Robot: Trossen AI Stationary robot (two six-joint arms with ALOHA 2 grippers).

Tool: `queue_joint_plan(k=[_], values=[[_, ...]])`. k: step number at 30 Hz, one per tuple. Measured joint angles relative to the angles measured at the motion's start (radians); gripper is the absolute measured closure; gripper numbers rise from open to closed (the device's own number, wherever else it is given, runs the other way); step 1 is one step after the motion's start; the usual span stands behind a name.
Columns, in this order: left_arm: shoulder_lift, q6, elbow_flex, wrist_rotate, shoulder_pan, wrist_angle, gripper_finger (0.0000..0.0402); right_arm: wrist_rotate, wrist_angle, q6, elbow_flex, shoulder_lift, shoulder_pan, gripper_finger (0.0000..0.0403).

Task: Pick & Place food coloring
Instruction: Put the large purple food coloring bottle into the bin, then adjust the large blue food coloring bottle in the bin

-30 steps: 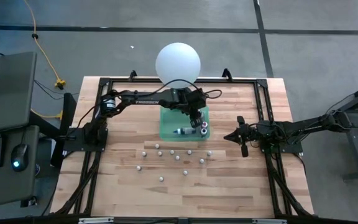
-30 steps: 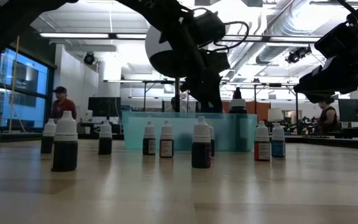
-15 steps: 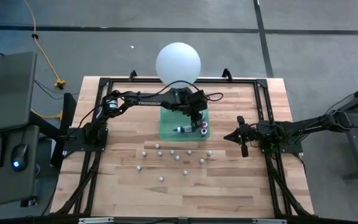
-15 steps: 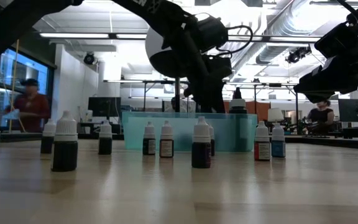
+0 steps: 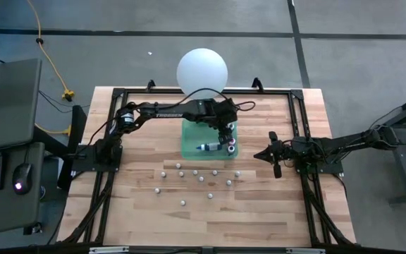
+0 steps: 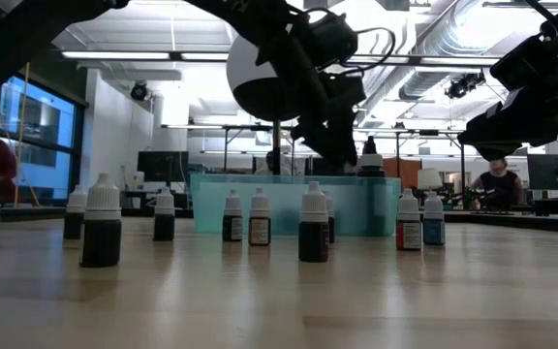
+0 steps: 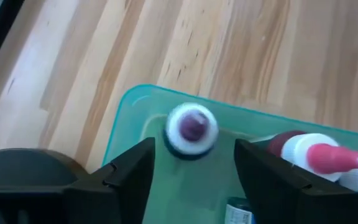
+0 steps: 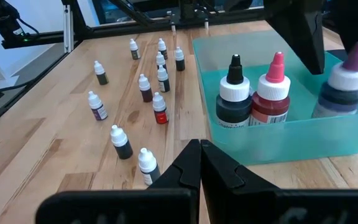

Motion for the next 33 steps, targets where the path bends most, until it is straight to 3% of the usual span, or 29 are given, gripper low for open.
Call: queue_joint_plan(k=[17, 26, 33], values=[[-0.051, 0.024, 0.005, 0.0, 0.0, -0.088, 0.0173, 0.0, 0.0, 0.0, 0.0, 0.0, 0.0, 0.0402], [-0.082, 0.053, -0.004, 0.149, -0.004, -0.385, 0.0173, 0.0, -0.001, 0.0, 0.0, 0.0, 0.0, 0.0402], [-0.08, 0.06, -0.088, 0.167, -0.022, -0.409, 0.0174, 0.0, -0.001, 0.0, 0.0, 0.0, 0.0, 0.0402]])
